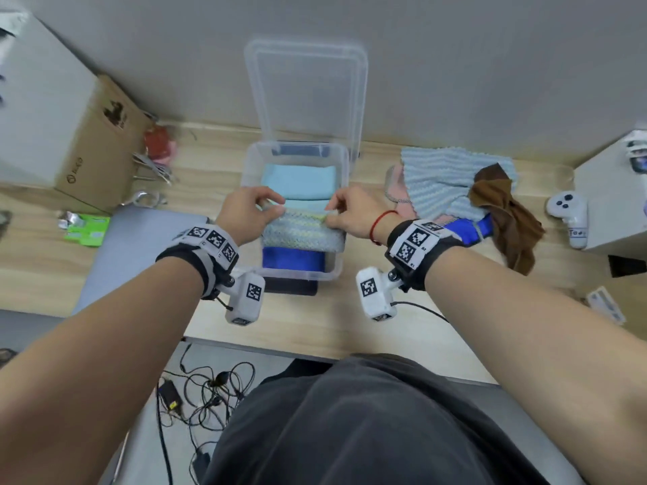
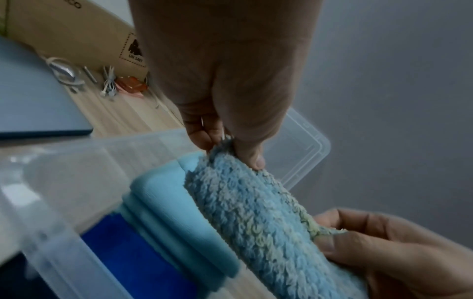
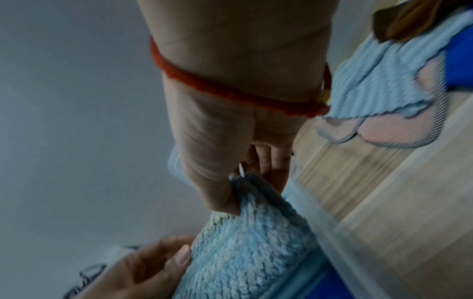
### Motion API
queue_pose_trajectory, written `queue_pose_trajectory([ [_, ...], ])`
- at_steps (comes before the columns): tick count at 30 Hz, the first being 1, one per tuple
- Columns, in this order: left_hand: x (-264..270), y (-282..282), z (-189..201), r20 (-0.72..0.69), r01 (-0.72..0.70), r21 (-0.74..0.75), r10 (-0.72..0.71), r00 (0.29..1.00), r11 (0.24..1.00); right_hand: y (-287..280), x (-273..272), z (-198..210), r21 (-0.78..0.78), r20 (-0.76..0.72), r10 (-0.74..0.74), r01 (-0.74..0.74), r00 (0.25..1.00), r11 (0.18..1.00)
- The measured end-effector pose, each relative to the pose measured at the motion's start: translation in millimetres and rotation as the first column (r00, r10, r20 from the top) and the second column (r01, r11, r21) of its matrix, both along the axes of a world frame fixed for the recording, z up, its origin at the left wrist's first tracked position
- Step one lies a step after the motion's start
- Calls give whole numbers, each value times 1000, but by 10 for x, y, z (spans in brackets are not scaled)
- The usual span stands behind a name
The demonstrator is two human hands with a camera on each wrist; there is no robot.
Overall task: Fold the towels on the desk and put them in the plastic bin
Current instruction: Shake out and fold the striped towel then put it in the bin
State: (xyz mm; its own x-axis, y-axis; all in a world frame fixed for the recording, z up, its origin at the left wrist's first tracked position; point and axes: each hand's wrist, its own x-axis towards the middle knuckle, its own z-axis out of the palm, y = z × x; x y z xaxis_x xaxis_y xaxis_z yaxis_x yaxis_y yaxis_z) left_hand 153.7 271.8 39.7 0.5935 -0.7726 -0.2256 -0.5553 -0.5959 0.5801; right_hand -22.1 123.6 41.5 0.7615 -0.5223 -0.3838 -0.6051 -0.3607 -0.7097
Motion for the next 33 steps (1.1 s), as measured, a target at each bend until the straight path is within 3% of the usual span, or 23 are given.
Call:
queue_pose_trajectory([
  [4, 367, 73, -247, 41, 190, 156, -198, 979, 969, 174, 406, -235, -160, -195, 126, -158, 973, 974],
  [7, 519, 79, -434, 41, 371, 286, -398, 917, 884, 281, 562, -399, -208, -318, 215, -289, 924, 935],
  [13, 508, 20, -635, 140, 575, 551, -746, 651, 605, 416, 735, -629, -210, -512, 294, -449, 807, 868],
  [17, 512, 21, -687, 119, 600, 612, -810, 574, 515, 483, 793, -728, -197, -593, 310, -508, 743, 839],
  [22, 510, 25, -725, 160, 572, 664, -840, 519, 481, 499, 784, -845, -291, -642, 251, -533, 725, 795],
  [25, 523, 14, -748, 162, 569, 641, -815, 556, 515, 484, 772, -797, -318, -620, 240, -519, 747, 794],
  [28, 554, 1, -761, 165, 626, 546, -804, 572, 557, 454, 783, -707, -237, -523, 334, -510, 784, 827],
  [31, 532, 17, -772, 17, 725, 522, -855, 518, 450, 476, 802, -697, -125, -466, 445, -555, 765, 822],
  [33, 500, 35, -766, -77, 747, 548, -867, 492, 376, 494, 782, -760, -63, -517, 489, -601, 703, 797],
])
